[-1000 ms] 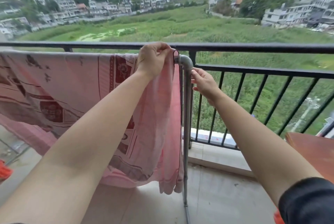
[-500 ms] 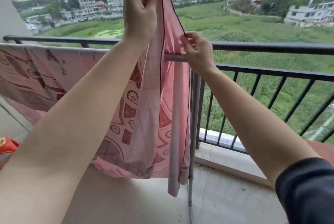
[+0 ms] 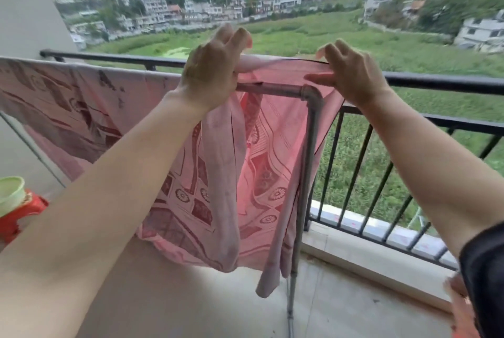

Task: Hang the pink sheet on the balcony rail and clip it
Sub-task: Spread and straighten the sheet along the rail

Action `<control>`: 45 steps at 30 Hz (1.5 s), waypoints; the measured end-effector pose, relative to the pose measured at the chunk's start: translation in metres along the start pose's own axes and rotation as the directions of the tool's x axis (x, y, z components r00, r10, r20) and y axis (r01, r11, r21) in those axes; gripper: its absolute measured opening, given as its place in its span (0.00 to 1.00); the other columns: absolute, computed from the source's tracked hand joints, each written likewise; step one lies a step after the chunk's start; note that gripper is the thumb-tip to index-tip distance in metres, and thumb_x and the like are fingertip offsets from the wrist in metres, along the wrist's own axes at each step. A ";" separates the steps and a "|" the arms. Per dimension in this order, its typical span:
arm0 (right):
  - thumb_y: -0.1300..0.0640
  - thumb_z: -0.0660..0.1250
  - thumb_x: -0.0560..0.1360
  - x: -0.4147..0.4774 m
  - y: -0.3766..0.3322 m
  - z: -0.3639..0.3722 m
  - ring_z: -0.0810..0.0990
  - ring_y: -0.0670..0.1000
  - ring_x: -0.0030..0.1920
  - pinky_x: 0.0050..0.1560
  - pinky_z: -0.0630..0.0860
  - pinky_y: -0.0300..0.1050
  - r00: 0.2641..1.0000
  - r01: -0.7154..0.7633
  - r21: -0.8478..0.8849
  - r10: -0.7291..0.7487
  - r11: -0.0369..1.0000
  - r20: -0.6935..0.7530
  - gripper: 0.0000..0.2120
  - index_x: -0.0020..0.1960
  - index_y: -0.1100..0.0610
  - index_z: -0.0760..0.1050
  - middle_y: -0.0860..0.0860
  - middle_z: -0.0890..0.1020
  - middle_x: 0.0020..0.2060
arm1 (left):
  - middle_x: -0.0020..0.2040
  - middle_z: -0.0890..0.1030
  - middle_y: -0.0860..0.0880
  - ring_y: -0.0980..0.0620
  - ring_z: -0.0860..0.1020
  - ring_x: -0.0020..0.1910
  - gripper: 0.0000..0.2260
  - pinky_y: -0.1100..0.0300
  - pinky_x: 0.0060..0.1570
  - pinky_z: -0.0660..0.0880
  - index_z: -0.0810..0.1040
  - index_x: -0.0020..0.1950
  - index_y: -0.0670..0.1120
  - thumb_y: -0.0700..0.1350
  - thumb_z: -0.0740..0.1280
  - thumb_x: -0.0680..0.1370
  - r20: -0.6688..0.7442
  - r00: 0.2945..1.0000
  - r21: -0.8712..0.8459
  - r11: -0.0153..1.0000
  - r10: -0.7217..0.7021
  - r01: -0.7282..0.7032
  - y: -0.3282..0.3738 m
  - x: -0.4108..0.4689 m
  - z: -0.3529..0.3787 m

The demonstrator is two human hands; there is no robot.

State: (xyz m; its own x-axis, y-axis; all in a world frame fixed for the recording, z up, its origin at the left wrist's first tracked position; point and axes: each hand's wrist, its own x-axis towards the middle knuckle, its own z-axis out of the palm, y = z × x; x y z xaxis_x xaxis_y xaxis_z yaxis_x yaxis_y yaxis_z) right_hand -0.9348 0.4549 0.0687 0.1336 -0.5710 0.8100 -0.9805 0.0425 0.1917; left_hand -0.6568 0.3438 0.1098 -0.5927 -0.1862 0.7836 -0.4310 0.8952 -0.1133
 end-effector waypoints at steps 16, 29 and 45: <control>0.45 0.72 0.74 -0.114 0.007 0.039 0.77 0.48 0.32 0.29 0.70 0.39 0.407 -0.892 0.222 0.488 0.393 0.772 0.16 0.45 0.59 0.82 0.51 0.83 0.36 | 0.32 0.65 0.56 0.54 0.65 0.27 0.16 0.61 0.30 0.62 0.60 0.38 0.50 0.33 0.65 0.72 0.203 0.923 -0.369 0.848 -0.327 0.382 0.133 -0.113 0.106; 0.56 0.72 0.71 -0.061 -0.001 0.060 0.75 0.43 0.35 0.37 0.74 0.34 0.519 -0.848 0.333 0.521 0.411 0.678 0.03 0.39 0.54 0.82 0.46 0.81 0.34 | 0.50 0.83 0.54 0.57 0.80 0.45 0.09 0.61 0.49 0.78 0.83 0.54 0.49 0.46 0.70 0.75 0.746 0.661 -0.492 0.737 0.082 0.464 0.160 -0.140 0.121; 0.45 0.53 0.81 -0.172 -0.006 0.070 0.78 0.58 0.46 0.45 0.72 0.51 0.375 -0.911 0.299 0.872 0.284 0.315 0.16 0.53 0.56 0.72 0.57 0.81 0.46 | 0.58 0.73 0.47 0.47 0.72 0.56 0.40 0.50 0.53 0.73 0.71 0.62 0.48 0.76 0.63 0.63 0.333 0.847 -0.086 0.882 -0.413 0.464 0.170 -0.094 0.152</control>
State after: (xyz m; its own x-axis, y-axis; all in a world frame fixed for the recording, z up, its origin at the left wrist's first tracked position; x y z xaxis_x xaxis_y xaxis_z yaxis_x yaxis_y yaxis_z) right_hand -0.9619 0.4953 -0.1102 -0.8499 -0.4354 0.2967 -0.4436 0.2875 -0.8488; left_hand -0.7778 0.4521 -0.0762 -0.5510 -0.6627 0.5071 -0.5966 0.7377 0.3159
